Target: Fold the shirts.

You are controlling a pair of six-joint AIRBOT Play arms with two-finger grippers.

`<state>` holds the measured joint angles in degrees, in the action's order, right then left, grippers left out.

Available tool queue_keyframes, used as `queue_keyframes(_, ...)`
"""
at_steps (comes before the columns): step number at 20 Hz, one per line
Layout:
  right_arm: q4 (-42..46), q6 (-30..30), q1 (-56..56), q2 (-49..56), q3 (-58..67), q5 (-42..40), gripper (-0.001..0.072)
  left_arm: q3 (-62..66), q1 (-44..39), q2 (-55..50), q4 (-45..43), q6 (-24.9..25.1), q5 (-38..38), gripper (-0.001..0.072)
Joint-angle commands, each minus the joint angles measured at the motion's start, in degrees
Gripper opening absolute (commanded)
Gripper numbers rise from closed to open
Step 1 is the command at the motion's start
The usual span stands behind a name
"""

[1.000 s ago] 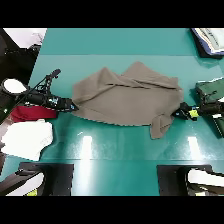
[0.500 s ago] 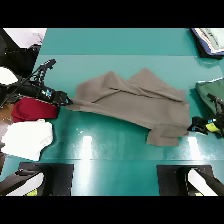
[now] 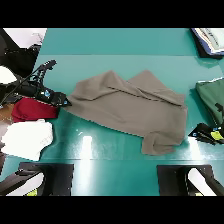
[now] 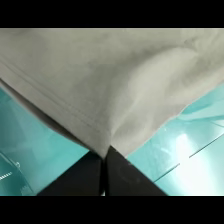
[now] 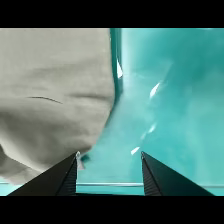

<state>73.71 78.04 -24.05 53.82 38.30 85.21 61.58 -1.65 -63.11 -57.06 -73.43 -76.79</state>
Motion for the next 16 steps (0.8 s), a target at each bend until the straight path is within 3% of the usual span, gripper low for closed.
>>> queue_keyframes(1,-5.3,-1.4,-1.3,7.2,-0.2,-2.9,0.0439,0.1,0.0,0.0,0.0,0.4,-0.3,0.0028)
queue_keyframes(11,-6.5,-1.6,5.8,14.7,-0.2,-5.6,0.0416,0.1,0.0,0.0,0.0,1.5,-0.9,0.0028)
queue_keyframes(15,-6.2,-1.7,5.2,14.6,-0.1,-5.4,0.0024,0.1,0.0,0.0,0.0,1.5,-1.9,0.0028)
queue_keyframes(16,-6.7,-2.3,5.3,13.9,-0.1,-5.7,0.0023,0.1,0.0,0.0,0.1,1.4,-1.9,0.0027)
